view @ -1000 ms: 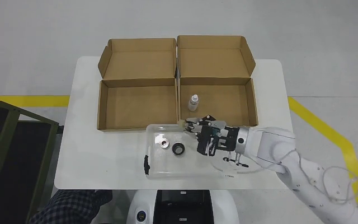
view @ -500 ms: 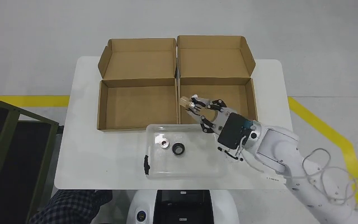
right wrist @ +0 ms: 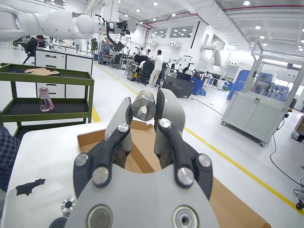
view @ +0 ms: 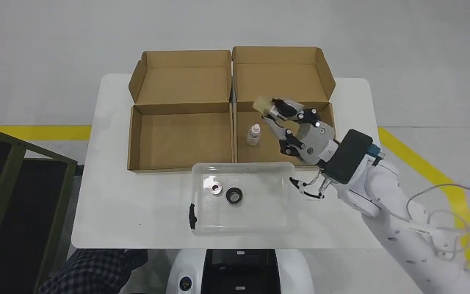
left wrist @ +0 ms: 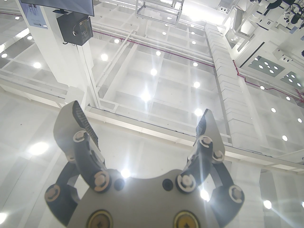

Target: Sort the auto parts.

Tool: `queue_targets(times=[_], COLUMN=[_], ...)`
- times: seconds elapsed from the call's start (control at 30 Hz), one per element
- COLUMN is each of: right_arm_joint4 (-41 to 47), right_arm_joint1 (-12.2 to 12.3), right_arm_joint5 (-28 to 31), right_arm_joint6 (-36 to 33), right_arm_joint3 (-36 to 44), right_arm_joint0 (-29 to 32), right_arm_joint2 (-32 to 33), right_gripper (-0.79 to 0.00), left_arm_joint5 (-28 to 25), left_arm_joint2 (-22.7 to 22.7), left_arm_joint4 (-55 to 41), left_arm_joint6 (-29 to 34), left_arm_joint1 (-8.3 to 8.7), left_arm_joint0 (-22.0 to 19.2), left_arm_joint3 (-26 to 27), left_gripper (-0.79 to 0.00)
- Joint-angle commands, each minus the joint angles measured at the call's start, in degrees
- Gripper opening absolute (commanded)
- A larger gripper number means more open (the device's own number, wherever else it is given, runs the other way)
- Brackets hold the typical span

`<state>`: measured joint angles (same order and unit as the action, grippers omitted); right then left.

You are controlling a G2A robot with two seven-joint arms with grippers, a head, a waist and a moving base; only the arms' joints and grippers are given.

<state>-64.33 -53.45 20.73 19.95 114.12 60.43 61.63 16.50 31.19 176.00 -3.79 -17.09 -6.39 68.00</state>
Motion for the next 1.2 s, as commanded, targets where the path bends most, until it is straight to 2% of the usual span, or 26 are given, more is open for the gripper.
queue_targets(times=[0.0,0.4,0.7,1.17], right_arm_joint4=[0.06,0.42,-0.95,-2.35], right_arm_joint1=[-0.13,-1.21,-1.99,-3.02], right_arm_joint5=[-0.16,-0.73,0.84,3.87], right_arm_joint6=[-0.1,-0.18,1.44,-0.12], right_arm_joint3=[0.43,2.35,2.13,1.48], right_arm_joint0=[-0.15,-0.71,-1.02,-1.32], right_arm_joint2=[0.63,2.78,3.21,3.33], right_gripper=[-0.785,-0.785,-0.785,-0.785], left_arm_joint5=[0.0,0.0,0.0,0.0], left_arm_joint2=[0.0,0.0,0.0,0.0], left_arm_joint4=[0.0,0.0,0.0,0.0], left_arm_joint6=[0.0,0.0,0.0,0.0], left_arm_joint1=[0.0,0.0,0.0,0.0], left_arm_joint0=[0.0,0.0,0.0,0.0], left_arm_joint3=[0.0,0.0,0.0,0.0], left_gripper=[0.0,0.0,0.0,0.0])
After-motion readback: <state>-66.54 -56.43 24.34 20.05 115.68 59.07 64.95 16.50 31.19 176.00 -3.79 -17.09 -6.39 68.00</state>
